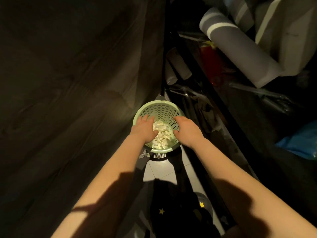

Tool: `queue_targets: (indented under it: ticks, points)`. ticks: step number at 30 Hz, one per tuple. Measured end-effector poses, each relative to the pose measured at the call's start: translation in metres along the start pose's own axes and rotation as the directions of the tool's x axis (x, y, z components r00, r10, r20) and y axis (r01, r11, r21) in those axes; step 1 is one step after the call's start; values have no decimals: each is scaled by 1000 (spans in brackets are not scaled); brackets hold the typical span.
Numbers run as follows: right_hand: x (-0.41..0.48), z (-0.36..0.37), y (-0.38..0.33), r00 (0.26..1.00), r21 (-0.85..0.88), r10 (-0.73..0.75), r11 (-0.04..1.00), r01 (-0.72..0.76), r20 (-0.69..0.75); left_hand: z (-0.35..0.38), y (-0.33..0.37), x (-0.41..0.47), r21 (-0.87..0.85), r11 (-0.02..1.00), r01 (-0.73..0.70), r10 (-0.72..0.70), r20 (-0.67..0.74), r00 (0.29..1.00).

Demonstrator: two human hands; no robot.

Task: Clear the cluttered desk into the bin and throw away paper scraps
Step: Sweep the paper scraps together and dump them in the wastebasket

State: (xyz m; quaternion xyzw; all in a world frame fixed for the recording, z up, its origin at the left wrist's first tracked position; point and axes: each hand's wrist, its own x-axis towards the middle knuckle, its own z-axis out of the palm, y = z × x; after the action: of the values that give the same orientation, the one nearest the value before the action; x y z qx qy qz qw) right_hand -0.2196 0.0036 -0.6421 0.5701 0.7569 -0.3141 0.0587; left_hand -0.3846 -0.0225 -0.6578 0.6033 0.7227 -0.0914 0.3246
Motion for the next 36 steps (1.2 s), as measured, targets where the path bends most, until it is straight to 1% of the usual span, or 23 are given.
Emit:
queue_targets:
  ticks: [3, 7, 12, 16, 19, 23, 26, 29, 31, 36]
  points:
    - [-13, -16, -12, 1000, -3, 1, 1000, -1, -24, -16, 0, -25, 17, 1000, -19, 19, -37, 999]
    - [-41, -48, -36, 997, -20, -24, 1000, 23, -79, -50, 5, -68, 10, 998, -59, 59, -142, 988]
    - [-95, -99, -70, 972, -19, -68, 998, 66, -224, -102, 22, -133, -73, 985, -154, 124, -314, 941]
    - [-143, -140, -102, 936, -2, -79, 997, 83, -344, -148, 37, -194, -87, 965, -247, 181, -462, 868]
    - [-178, -174, -126, 907, -44, -107, 994, 97, -407, -186, 47, -237, -35, 956, -290, 224, -549, 805]
    - [-233, -220, -150, 825, -108, -155, 988, 114, -543, -227, 61, -284, 83, 944, -320, 302, -609, 734]
    - [-275, -253, -158, 752, -127, -162, 986, 105, -639, -250, 80, -308, 106, 917, -384, 356, -650, 671]
    - [-311, -286, -155, 691, -129, -151, 988, 84, -707, -268, 111, -322, 105, 876, -471, 412, -673, 615]
    - [-329, -305, -143, 660, -134, -128, 990, 41, -740, -277, 138, -326, 124, 846, -518, 452, -683, 574]
    - [-353, -344, -92, 640, -67, 14, 993, -102, -768, -287, 213, -325, 211, 766, -608, 577, -644, 503]
